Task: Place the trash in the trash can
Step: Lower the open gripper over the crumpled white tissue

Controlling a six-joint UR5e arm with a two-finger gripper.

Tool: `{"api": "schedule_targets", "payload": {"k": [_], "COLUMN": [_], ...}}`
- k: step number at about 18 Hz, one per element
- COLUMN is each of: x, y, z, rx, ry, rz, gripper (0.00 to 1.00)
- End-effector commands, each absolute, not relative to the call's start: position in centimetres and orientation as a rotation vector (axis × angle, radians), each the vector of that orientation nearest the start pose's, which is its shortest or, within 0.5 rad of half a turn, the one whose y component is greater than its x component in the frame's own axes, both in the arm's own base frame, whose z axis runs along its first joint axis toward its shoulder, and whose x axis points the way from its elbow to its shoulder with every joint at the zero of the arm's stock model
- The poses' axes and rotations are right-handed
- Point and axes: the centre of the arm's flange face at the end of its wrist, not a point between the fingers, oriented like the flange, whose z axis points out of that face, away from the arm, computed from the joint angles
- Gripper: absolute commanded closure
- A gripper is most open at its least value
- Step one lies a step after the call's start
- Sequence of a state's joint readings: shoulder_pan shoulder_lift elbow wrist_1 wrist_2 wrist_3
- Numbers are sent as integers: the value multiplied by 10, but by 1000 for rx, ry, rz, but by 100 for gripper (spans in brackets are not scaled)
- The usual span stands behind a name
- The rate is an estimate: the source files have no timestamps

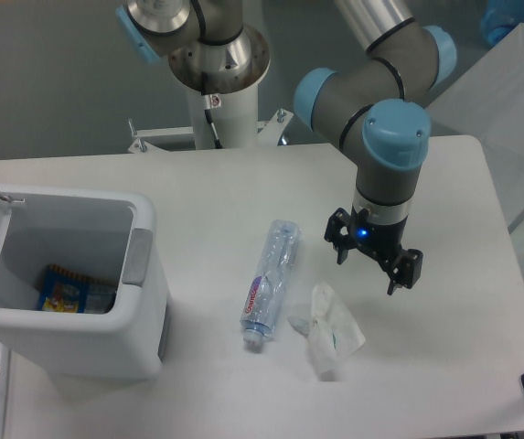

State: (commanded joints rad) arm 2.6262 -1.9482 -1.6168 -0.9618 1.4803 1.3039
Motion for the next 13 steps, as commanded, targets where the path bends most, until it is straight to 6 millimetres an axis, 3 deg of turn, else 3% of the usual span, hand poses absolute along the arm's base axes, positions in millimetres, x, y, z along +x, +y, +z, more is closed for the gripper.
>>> {"api": "schedule_targets", "payload": {"k": [11, 13], "x": [-475, -469], "y": [441, 450], "z": [310, 306], "rx": [-2941, -2941], "ry": [364, 352], "rz": [182, 175], "gripper": [0, 0]}}
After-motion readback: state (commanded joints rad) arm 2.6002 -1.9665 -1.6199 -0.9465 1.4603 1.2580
